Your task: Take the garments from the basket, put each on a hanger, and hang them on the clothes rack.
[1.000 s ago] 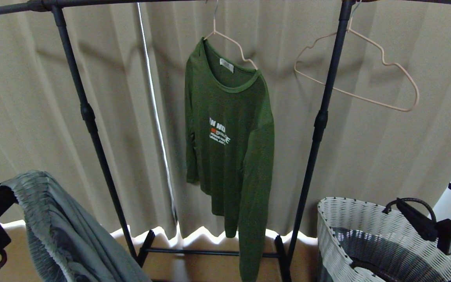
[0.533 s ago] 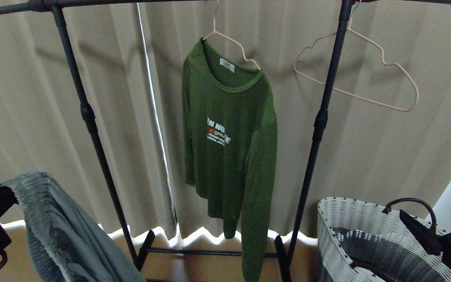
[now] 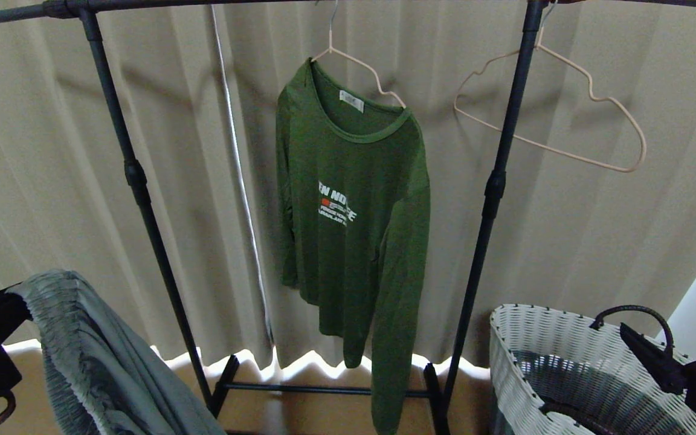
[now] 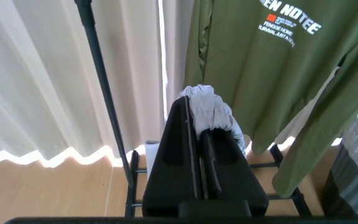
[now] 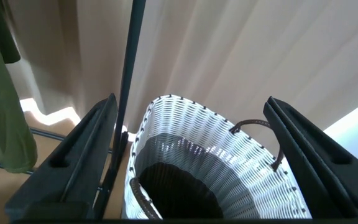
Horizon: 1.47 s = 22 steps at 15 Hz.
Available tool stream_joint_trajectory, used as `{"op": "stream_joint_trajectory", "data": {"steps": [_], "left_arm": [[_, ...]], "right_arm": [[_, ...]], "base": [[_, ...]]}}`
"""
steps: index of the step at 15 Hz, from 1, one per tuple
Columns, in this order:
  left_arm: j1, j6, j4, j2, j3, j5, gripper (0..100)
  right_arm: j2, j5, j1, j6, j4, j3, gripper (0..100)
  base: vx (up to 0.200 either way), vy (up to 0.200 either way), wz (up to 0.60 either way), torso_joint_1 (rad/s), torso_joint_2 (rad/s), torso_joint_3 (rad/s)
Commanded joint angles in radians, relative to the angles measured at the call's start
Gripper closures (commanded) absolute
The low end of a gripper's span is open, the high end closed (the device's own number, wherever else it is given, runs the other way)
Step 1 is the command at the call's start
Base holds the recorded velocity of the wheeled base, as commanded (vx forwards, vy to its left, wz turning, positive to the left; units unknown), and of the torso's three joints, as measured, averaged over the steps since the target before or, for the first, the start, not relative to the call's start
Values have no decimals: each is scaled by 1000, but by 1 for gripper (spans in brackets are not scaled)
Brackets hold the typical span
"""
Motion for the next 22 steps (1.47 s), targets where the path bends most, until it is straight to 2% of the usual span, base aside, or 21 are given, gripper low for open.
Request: {"op": "stream_joint_trajectory", "data": {"steps": [1, 8, 22], "left_arm": [[0, 0, 0, 3, 7, 1, 100], [-1, 0, 0, 3, 8, 1, 100], [0, 35, 0, 0, 27, 1, 100]], "right_arm": [[-4, 0, 1, -1, 0, 0, 0], [-5, 0, 1, -1, 0, 0, 0], [-7, 2, 1, 2, 0, 2, 0]], "base": [[0, 0, 0, 0, 0, 0], [0, 0, 0, 73, -303, -221], [0, 0, 0, 211, -478, -278]]}}
